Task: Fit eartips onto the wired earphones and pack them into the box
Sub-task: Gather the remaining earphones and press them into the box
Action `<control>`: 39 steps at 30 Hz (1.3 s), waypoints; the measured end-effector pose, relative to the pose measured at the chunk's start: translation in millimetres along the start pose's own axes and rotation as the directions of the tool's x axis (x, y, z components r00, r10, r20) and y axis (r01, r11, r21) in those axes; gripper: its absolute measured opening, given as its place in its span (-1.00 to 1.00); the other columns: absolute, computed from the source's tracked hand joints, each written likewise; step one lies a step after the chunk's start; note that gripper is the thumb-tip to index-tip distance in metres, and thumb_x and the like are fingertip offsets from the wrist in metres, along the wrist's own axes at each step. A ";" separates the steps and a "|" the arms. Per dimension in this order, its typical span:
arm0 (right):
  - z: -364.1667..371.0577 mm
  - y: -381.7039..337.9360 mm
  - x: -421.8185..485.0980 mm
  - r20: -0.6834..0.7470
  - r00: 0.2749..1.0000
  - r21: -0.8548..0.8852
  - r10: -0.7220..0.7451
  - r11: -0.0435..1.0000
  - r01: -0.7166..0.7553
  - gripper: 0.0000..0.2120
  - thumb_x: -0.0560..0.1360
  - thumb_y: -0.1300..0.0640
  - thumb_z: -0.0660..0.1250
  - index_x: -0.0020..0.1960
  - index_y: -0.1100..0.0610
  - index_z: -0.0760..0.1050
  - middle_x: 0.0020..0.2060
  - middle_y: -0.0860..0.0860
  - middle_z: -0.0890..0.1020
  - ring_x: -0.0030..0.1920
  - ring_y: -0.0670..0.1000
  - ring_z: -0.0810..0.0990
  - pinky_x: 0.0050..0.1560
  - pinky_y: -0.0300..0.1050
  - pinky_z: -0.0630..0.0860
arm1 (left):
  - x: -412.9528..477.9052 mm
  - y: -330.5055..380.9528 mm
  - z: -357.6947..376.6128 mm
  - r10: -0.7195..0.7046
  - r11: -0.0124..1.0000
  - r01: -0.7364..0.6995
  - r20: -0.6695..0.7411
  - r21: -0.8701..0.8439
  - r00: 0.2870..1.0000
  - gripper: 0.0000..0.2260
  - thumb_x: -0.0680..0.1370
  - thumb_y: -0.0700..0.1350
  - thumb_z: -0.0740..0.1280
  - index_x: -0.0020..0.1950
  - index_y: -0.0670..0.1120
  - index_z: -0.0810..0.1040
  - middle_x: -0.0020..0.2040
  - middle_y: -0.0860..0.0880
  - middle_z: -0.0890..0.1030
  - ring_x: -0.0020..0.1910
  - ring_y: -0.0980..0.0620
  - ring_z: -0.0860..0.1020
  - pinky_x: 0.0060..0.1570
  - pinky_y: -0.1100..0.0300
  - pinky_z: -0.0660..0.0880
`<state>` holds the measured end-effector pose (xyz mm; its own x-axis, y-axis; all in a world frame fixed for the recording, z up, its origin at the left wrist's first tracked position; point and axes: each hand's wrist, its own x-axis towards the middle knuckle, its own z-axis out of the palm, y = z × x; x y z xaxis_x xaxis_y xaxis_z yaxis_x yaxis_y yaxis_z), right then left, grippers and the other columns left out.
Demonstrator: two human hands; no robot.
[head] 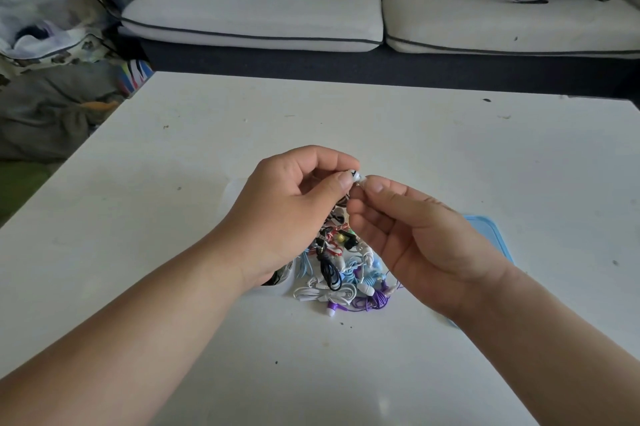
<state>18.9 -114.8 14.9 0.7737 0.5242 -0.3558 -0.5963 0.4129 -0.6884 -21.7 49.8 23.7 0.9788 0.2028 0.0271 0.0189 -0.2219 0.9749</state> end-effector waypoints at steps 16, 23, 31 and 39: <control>-3.0 0.7 1.7 -0.029 0.998 0.009 -0.060 0.998 0.060 -0.92 0.48 0.28 0.39 -0.06 0.28 0.65 -0.21 0.14 0.68 -0.22 -0.02 0.69 -0.11 -0.19 0.67 | 0.6 1.1 6.8 -0.002 1.000 0.002 -0.016 0.004 1.000 -0.86 0.61 -0.14 0.43 0.07 0.10 0.71 -0.06 0.00 0.75 -0.01 0.05 0.70 0.06 0.20 0.64; -1.6 -3.4 1.0 0.039 0.999 0.026 -0.021 0.999 0.020 -0.83 0.56 0.29 0.33 -0.17 0.23 0.65 -0.28 0.08 0.65 -0.28 -0.06 0.65 -0.11 -0.25 0.66 | -0.3 1.9 5.8 0.008 1.000 -0.007 0.019 -0.022 1.000 -0.86 0.62 -0.16 0.41 0.07 0.08 0.70 -0.09 0.01 0.74 -0.05 0.10 0.70 0.08 0.17 0.63; -3.1 -3.2 1.3 0.095 0.995 -0.011 0.034 0.999 -0.033 -0.88 0.55 0.22 0.31 -0.11 0.20 0.60 -0.25 0.03 0.62 -0.29 -0.07 0.57 -0.21 -0.24 0.60 | -1.9 2.4 7.2 0.009 1.000 -0.008 0.021 -0.028 1.000 -0.87 0.62 -0.16 0.42 0.08 0.05 0.70 -0.04 -0.10 0.74 0.01 -0.08 0.70 0.14 -0.03 0.64; -5.8 -0.6 3.5 0.088 0.996 -0.062 -0.002 0.998 0.008 -0.86 0.61 0.23 0.26 -0.08 0.23 0.55 -0.28 0.03 0.60 -0.29 -0.07 0.58 -0.18 -0.23 0.61 | -1.9 -0.6 10.7 0.028 1.000 -0.028 0.005 -0.008 1.000 -0.87 0.62 -0.15 0.42 0.06 0.08 0.69 -0.08 -0.03 0.74 -0.01 -0.08 0.69 0.05 0.03 0.65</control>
<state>23.2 -117.6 10.4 0.7530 0.5870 -0.2972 -0.5761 0.3701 -0.7288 -21.4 39.4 20.7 0.9799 0.1921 0.0537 -0.0104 -0.2200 0.9754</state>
